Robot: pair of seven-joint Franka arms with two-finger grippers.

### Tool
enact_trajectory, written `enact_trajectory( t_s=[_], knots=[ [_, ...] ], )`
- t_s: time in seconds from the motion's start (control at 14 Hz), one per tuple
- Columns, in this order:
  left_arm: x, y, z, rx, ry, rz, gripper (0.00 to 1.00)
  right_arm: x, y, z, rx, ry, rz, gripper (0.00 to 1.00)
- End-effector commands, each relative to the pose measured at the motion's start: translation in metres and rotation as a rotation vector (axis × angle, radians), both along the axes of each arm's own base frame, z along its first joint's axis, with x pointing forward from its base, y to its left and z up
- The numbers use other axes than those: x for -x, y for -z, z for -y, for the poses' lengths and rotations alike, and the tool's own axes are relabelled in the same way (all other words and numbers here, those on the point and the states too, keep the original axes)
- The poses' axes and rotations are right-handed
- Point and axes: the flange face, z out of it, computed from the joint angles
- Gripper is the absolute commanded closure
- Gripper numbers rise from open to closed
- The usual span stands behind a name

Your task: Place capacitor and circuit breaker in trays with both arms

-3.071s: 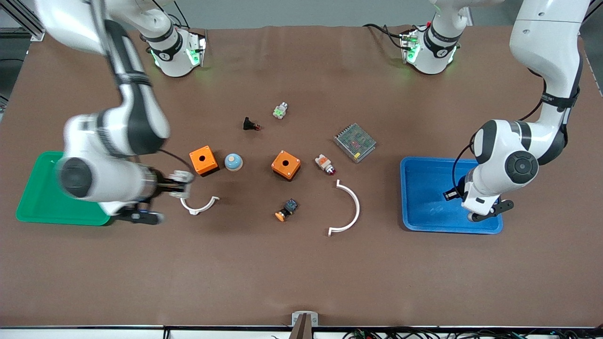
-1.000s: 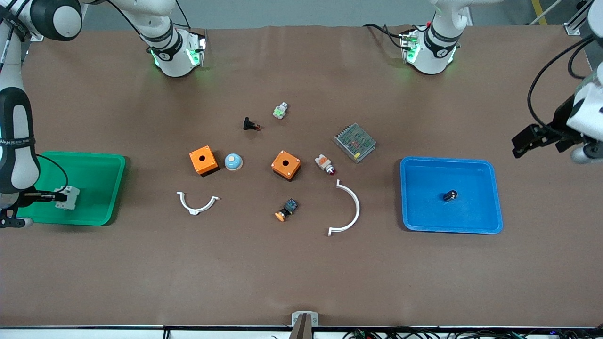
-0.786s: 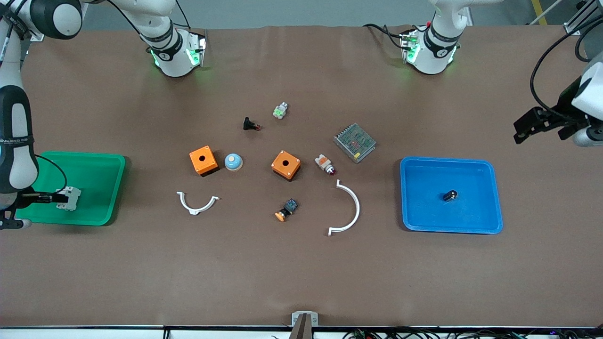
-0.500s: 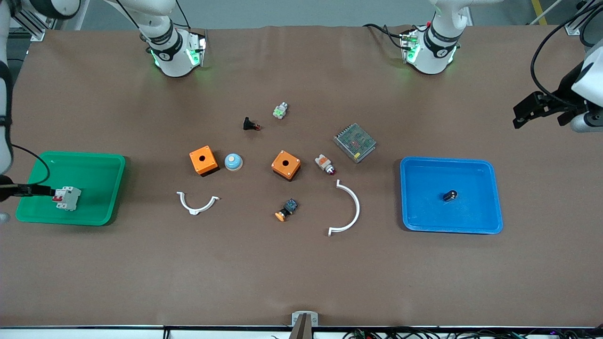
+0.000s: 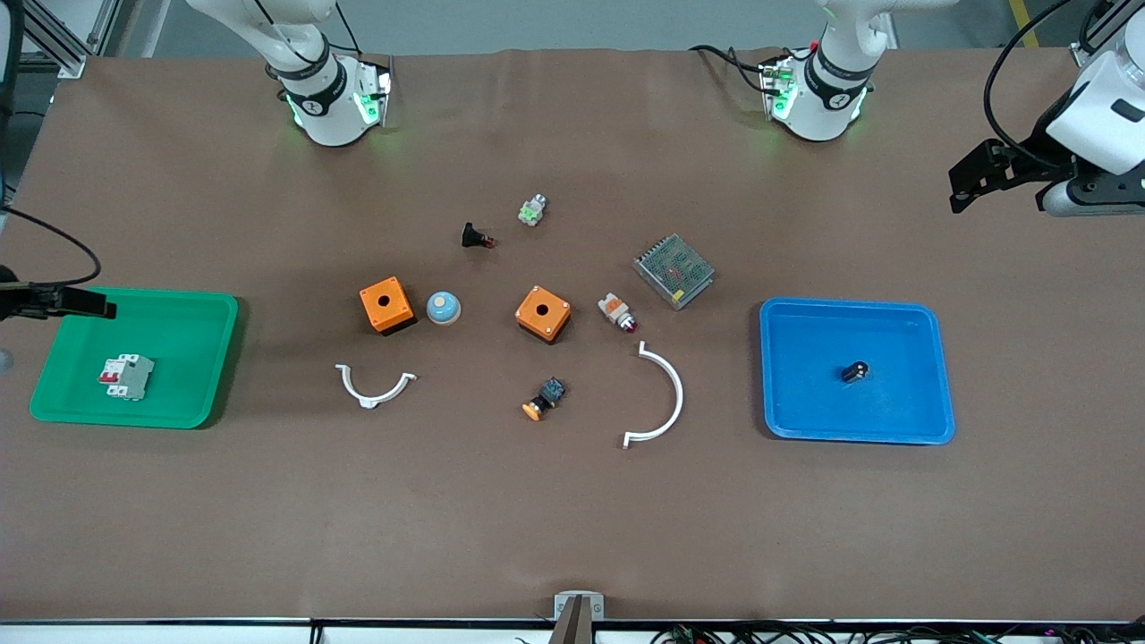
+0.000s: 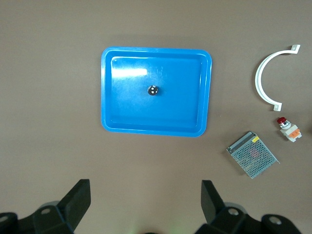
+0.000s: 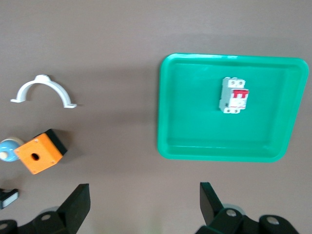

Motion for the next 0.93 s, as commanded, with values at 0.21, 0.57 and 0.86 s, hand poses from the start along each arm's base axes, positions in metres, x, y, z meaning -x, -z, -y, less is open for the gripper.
enact_trajectory(
  t_s=[0.21,0.57,0.86],
  knots=[
    [0.005,-0.001,-0.008,0.055,-0.003,-0.007,0.0,0.041,-0.046,-0.043,0.003,0.015,0.058,0.0],
    [0.003,-0.005,-0.011,0.048,-0.005,0.005,0.0,0.035,-0.084,-0.036,-0.013,0.025,0.146,0.0],
    [0.0,-0.003,-0.01,0.042,-0.005,0.001,0.0,0.034,-0.103,-0.028,-0.007,0.038,0.189,0.0]
  ],
)
